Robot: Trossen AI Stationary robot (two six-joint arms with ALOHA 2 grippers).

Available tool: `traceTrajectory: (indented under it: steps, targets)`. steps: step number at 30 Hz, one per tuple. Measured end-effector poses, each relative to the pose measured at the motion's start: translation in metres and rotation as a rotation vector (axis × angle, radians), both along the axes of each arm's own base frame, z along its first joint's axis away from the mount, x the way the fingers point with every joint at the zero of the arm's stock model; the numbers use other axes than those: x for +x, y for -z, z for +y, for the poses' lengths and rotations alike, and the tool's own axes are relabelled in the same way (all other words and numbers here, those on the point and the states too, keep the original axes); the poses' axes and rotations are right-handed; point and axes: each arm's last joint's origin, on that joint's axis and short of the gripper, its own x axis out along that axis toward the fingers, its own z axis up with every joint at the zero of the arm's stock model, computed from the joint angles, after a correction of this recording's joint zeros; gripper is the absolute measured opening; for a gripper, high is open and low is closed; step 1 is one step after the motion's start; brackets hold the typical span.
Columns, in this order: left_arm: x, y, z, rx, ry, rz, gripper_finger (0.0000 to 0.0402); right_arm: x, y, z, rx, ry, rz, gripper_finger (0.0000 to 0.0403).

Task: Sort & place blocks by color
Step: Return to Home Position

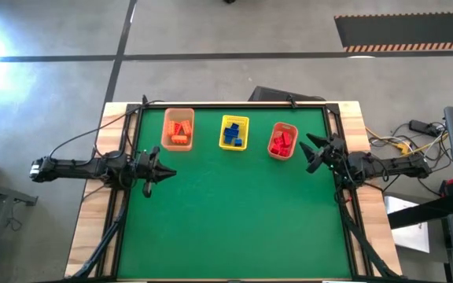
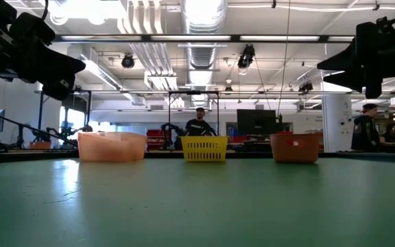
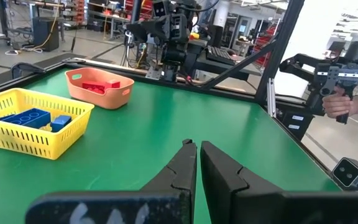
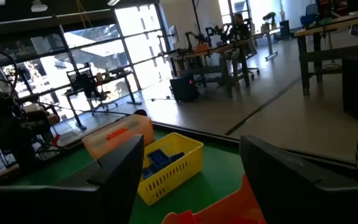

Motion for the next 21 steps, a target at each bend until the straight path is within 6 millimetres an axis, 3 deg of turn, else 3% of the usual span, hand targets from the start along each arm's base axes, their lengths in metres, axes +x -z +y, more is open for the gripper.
traceTrajectory:
  steps: [21]
  targets:
    - [0.0014, 0.0074, 0.0007, 0.032, -0.022, 0.074, 0.0006, 0.002, 0.0025, 0.0003, -0.045, -0.001, 0.063, 0.0254]
